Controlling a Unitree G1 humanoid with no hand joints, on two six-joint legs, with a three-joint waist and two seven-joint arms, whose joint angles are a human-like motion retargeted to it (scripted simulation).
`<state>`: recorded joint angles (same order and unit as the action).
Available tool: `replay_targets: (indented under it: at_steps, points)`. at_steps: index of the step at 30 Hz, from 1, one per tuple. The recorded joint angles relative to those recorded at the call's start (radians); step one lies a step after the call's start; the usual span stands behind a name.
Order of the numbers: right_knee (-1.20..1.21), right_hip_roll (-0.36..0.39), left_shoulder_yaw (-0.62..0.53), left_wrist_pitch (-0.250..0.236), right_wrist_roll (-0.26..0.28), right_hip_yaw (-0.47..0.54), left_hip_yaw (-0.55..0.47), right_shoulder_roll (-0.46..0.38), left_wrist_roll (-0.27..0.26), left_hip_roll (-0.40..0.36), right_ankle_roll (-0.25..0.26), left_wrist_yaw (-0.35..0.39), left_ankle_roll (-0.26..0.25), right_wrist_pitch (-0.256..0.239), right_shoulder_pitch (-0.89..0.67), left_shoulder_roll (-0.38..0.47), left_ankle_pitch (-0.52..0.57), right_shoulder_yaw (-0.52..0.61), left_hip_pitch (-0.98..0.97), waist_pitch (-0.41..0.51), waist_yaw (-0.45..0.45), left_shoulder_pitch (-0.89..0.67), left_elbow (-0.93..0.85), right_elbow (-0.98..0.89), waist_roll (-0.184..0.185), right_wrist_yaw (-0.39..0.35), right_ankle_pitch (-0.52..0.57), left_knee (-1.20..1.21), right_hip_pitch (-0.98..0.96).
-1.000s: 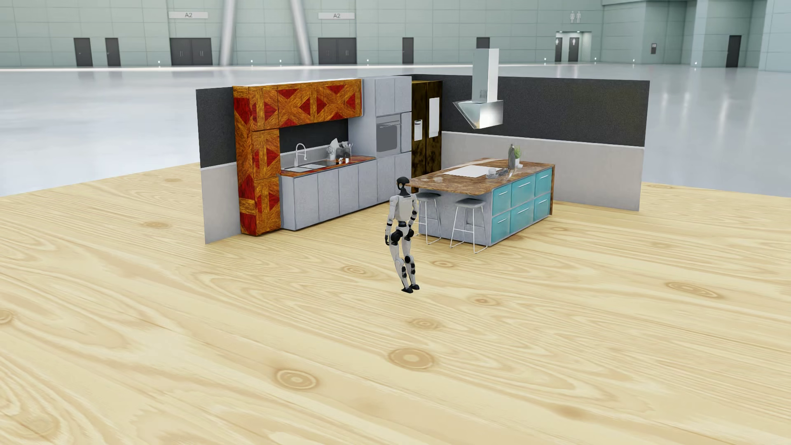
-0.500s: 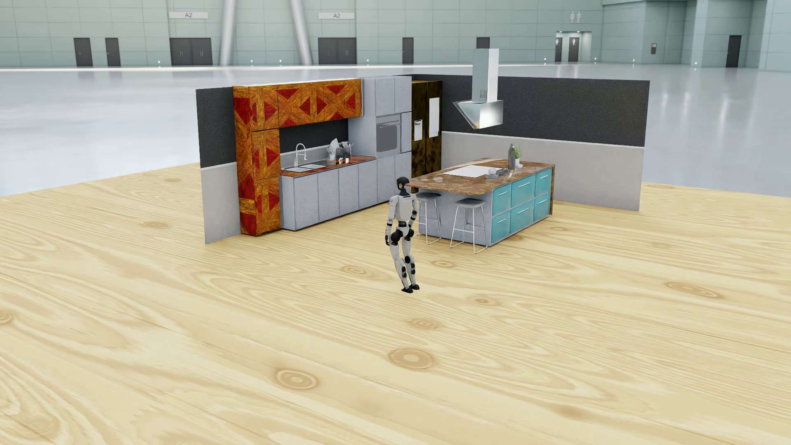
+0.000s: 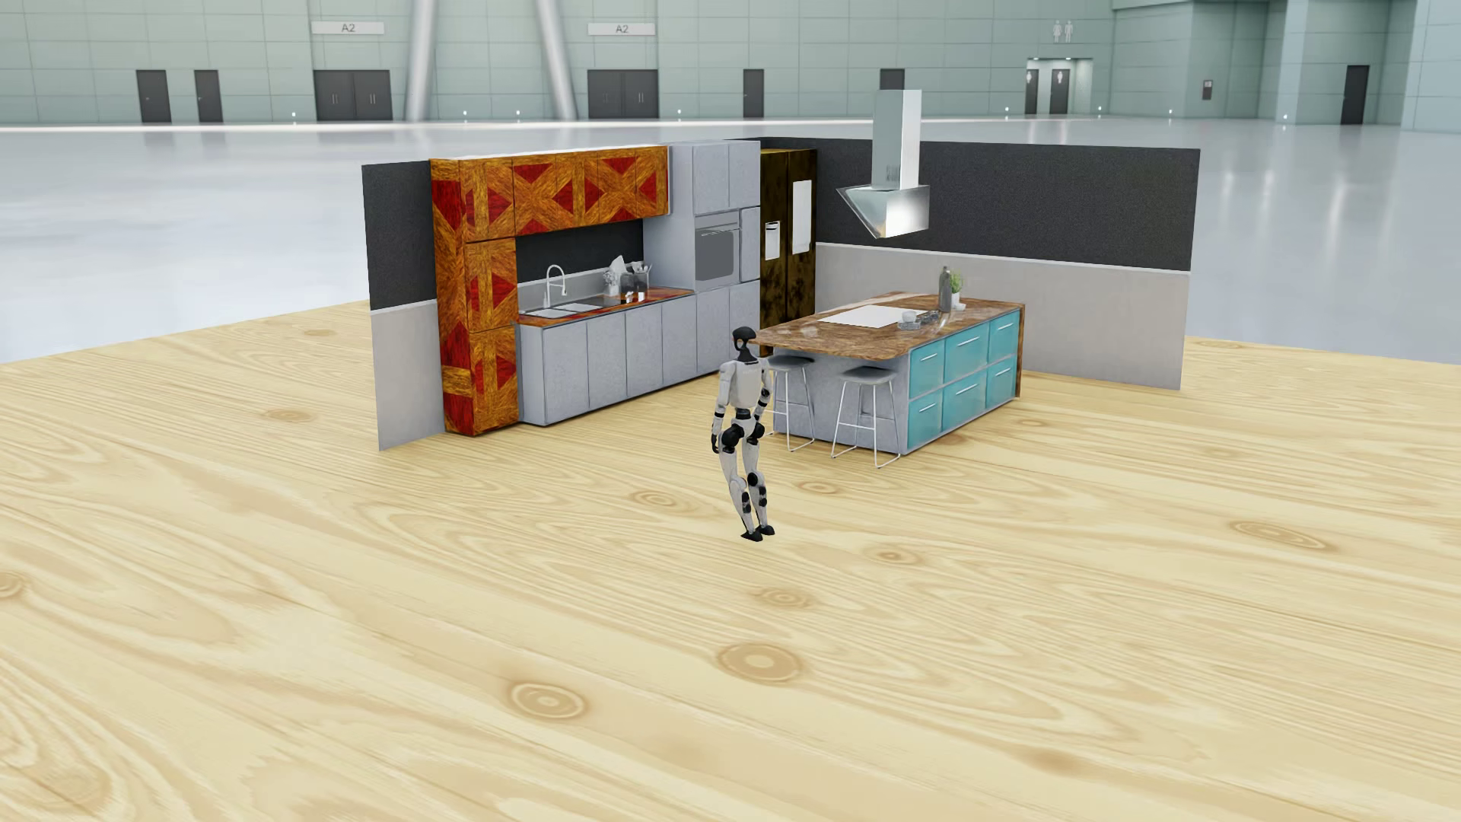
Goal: Stand still
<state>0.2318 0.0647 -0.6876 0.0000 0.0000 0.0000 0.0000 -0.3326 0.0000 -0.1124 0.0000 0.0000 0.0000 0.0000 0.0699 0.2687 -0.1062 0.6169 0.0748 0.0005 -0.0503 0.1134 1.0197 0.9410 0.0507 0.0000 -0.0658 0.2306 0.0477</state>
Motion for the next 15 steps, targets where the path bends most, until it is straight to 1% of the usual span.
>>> replay_targets:
  at_steps: [7,11,15]
  points:
    - [-0.002,-0.002,0.005,0.0,0.0,0.0,0.0,0.001,0.0,0.001,0.0,0.0,0.0,0.0,0.001,0.0,-0.001,-0.002,0.013,-0.009,-0.001,0.003,0.003,-0.003,-0.003,0.0,0.0,-0.005,0.013]
    - [-0.001,-0.003,0.014,0.0,0.0,0.0,0.0,0.008,0.0,-0.001,0.0,0.0,0.0,0.0,0.008,0.0,-0.008,-0.008,0.005,-0.015,-0.002,0.0,0.004,-0.003,-0.012,0.0,0.005,0.008,0.01]
    - [-0.004,-0.004,0.03,0.0,0.0,0.0,0.0,0.006,0.0,-0.004,0.0,0.0,0.0,0.0,0.005,0.002,-0.002,0.01,0.007,-0.021,0.007,0.009,0.007,0.004,-0.017,0.0,0.004,-0.004,0.008]
